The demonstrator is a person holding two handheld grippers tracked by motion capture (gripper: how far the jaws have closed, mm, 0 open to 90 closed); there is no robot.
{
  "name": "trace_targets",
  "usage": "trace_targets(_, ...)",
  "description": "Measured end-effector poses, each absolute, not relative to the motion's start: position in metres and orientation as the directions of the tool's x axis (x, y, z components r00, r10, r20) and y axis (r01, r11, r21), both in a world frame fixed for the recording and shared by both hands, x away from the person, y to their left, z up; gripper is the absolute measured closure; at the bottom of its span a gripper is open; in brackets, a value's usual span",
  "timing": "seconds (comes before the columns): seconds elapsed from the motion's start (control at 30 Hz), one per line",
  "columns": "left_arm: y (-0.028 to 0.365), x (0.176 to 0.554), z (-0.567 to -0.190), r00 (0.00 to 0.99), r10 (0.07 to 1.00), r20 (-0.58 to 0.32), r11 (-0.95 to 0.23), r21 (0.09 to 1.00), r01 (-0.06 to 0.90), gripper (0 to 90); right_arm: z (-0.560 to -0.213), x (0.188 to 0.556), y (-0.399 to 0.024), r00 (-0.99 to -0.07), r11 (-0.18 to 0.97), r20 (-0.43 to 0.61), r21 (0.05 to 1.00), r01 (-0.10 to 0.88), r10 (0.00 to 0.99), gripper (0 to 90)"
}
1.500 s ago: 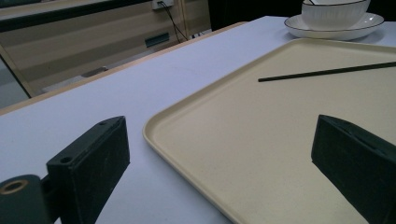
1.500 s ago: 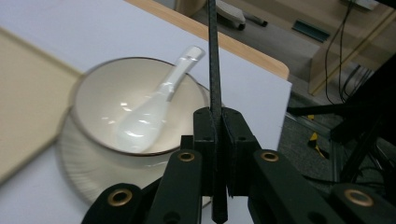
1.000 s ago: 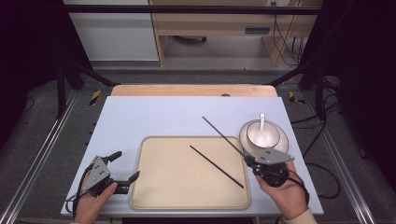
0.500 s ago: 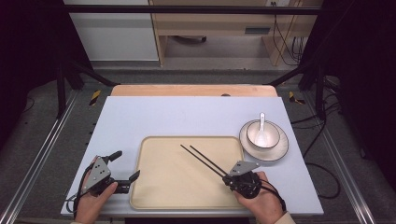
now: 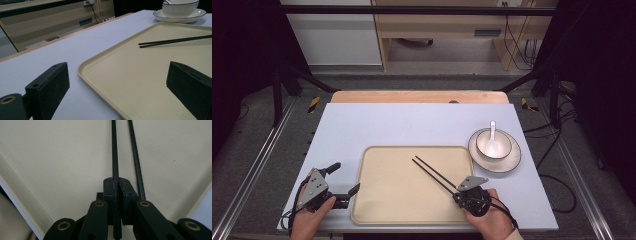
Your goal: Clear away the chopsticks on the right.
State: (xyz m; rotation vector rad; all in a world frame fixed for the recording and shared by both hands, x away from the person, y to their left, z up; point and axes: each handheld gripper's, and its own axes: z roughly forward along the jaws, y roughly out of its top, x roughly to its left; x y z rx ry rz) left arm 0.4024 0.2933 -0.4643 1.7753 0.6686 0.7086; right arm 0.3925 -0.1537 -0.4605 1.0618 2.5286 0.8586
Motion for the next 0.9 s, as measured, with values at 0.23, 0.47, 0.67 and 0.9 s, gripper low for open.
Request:
trace_targets(0.23, 0.292, 0.403, -0.463, 0.664, 0.735, 0.137, -0.287, 0.95, 0.123, 5.7, -0.453, 0.392, -0.157, -0.702, 0.522, -0.024, 0.687, 0.505, 0.711, 58.6)
trace_targets(0.47, 0.281, 0.401, -0.456, 0.695, 0.713, 0.093, -0.289, 0.942, 0.17, 11.3, -0.446, 0.398, -0.173, -0.69, 0.439, -0.004, 0.774, 0.456, 0.724, 37.7)
trace_targets(0.67, 0.257, 0.401, -0.445, 0.721, 0.69, 0.064, -0.312, 0.925, 0.217, 21.8, -0.44, 0.401, -0.189, -0.665, 0.388, -0.018, 0.823, 0.415, 0.747, 15.1)
trace_targets(0.9, 0.216, 0.413, -0.439, 0.747, 0.663, 0.056, -0.372, 0.89, 0.263, 46.7, -0.436, 0.405, -0.206, -0.661, 0.334, 0.015, 0.854, 0.399, 0.75, 13.4)
